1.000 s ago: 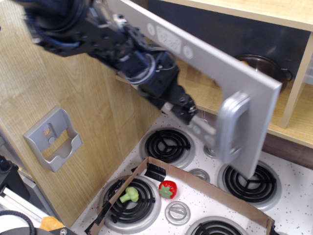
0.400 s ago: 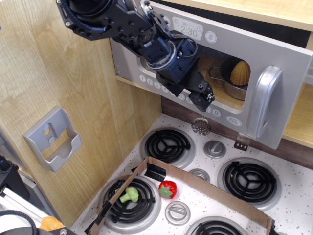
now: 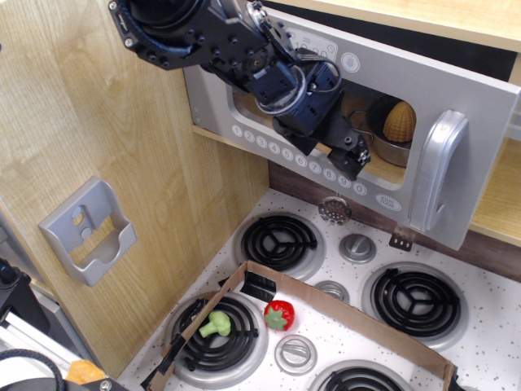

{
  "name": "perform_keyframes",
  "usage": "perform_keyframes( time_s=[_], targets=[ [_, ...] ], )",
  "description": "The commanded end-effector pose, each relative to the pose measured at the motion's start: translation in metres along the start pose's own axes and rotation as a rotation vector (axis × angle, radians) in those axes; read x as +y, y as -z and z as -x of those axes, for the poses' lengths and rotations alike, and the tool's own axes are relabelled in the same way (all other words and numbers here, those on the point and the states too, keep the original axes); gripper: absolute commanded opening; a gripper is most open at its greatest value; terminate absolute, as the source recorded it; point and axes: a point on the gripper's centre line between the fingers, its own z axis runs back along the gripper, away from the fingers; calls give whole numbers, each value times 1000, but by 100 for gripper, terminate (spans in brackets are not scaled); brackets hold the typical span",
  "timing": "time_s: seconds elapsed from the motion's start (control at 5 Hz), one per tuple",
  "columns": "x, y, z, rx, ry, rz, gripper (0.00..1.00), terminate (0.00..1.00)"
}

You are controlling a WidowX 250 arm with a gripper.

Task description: Close microwave

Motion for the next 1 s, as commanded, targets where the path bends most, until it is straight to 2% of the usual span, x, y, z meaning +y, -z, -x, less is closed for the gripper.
perform_keyframes(
  time_s=[0.0,0.2,0.6,0.8],
  targets=[
    [-9,-14,-39,-117,67,-43,100,0],
    [-13,-13,-47,-163,75,-49,100,0],
    [-15,-11,-51,-185,77,-52,100,0],
    [-15,-11,-51,-185,77,-52,100,100]
  ],
)
